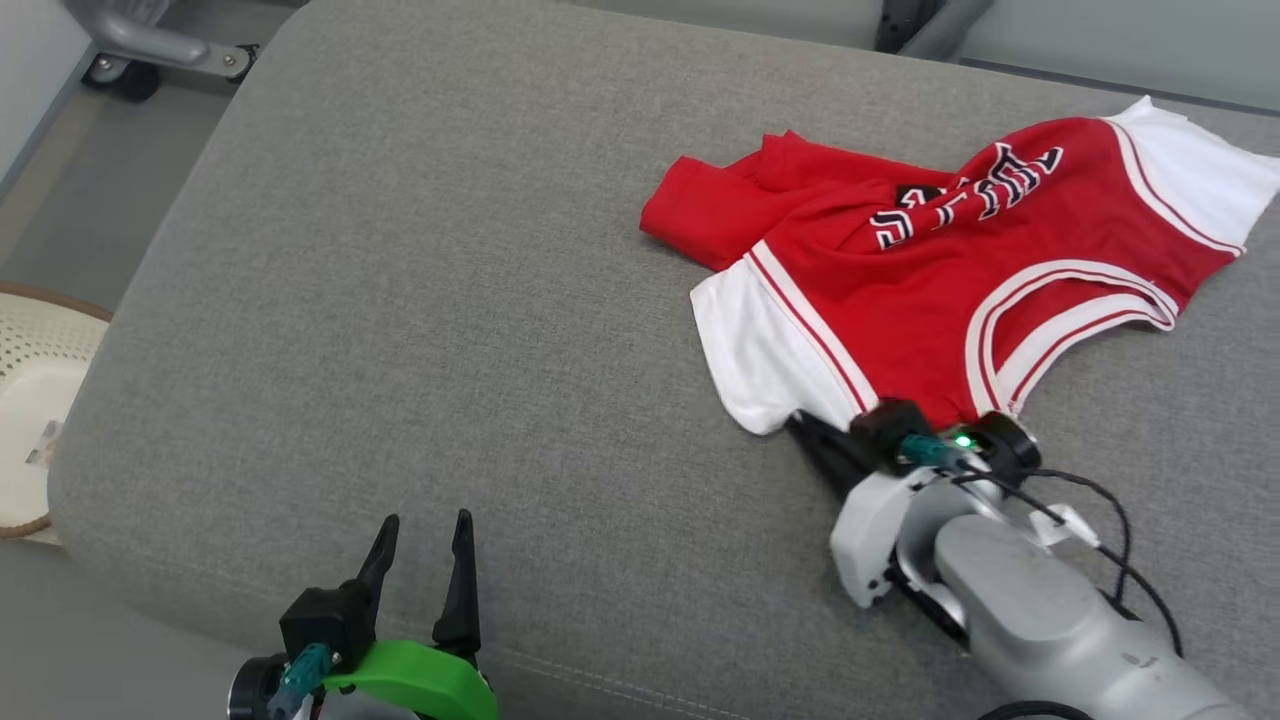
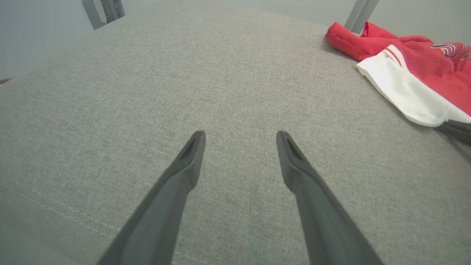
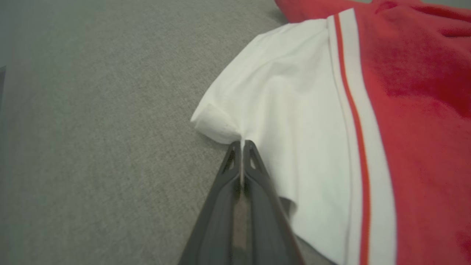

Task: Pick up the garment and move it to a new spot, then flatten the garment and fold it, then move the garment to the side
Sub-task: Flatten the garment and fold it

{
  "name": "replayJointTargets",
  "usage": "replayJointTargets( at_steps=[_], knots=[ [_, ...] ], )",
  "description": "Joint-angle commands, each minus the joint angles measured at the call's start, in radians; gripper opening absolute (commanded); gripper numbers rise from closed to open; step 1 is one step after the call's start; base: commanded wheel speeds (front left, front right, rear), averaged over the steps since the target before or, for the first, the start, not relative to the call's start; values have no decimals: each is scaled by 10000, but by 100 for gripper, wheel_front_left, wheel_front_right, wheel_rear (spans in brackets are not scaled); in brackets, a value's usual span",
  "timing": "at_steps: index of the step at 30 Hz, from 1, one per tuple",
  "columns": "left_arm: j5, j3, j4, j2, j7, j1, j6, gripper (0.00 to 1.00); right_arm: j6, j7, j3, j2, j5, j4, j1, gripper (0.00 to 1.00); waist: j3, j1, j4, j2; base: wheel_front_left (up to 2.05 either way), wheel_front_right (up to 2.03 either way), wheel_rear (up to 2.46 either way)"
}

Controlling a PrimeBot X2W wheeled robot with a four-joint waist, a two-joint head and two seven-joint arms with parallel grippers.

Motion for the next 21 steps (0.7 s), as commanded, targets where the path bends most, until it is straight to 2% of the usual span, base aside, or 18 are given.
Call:
replayJointTargets(
  at_steps=[1, 14, 21],
  knots=[
    [73, 89, 35, 25, 2, 117, -25, 100, -21, 22, -395, -280, -8, -146, 283, 0, -325, 0, -383, 0, 0, 0, 0],
    [539, 596, 201, 28, 2, 394, -376, 100, -19, 13, -3064, -1386, -335, -3216, 3213, 0, -1588, 0, -2648, 0, 0, 0, 0],
    [426, 547, 262, 26, 2, 428, -374, 100, -19, 13, -4749, -2132, -841, -4793, 4043, 0, -1709, 0, -3374, 0, 0, 0, 0]
  ],
)
